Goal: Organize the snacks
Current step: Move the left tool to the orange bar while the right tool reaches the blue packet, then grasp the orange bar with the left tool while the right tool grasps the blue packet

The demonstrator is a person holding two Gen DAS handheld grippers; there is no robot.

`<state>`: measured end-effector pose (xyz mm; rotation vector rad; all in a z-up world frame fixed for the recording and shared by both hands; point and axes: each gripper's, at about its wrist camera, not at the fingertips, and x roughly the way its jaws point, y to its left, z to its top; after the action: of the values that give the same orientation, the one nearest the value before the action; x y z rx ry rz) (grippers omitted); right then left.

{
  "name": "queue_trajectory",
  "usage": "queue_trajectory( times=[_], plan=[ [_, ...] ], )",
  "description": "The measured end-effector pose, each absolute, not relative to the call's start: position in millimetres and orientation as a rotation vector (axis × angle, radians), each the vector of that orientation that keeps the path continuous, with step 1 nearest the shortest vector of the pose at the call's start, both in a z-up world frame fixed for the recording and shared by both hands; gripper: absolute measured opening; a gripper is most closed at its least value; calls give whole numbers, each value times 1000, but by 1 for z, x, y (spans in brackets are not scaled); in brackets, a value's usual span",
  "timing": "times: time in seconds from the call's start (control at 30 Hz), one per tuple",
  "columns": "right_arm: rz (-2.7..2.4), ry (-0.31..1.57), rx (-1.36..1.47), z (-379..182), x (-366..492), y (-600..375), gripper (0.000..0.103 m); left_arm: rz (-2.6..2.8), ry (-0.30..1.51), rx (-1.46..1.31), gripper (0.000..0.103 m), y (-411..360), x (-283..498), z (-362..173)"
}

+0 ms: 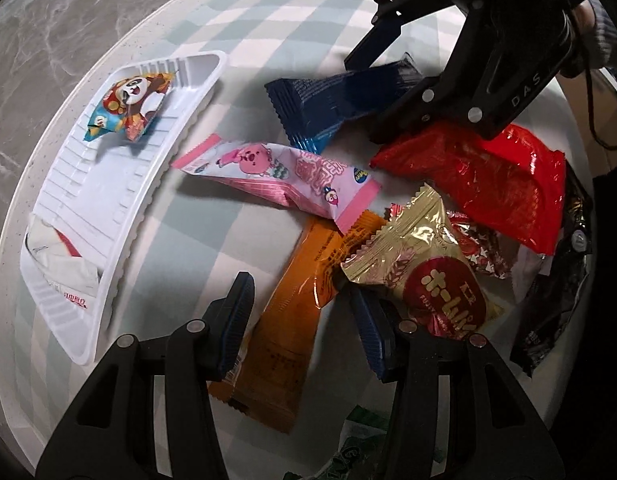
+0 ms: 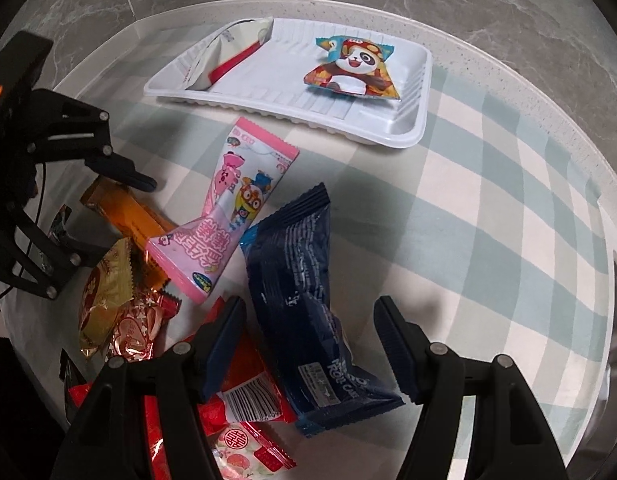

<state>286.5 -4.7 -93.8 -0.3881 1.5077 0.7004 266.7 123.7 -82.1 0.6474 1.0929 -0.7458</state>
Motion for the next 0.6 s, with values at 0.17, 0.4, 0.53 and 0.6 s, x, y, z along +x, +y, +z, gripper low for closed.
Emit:
queue_trajectory(
  times=[0.17, 0.4, 0.53, 0.6],
  plan=[
    [716, 1532, -348, -96, 288, -4, 59, -749, 1090, 655, 50, 123, 269, -81],
    [724, 1523, -362, -95, 287, -3, 32, -752, 1095, 609, 45, 127, 270, -81],
    [713, 1541, -264, -93, 290, -17, 31, -757, 1122, 498, 32, 136, 267, -80],
    [705, 1547, -206, -91, 292, -25, 31, -742, 1131, 445, 30, 142, 267, -79]
  ],
)
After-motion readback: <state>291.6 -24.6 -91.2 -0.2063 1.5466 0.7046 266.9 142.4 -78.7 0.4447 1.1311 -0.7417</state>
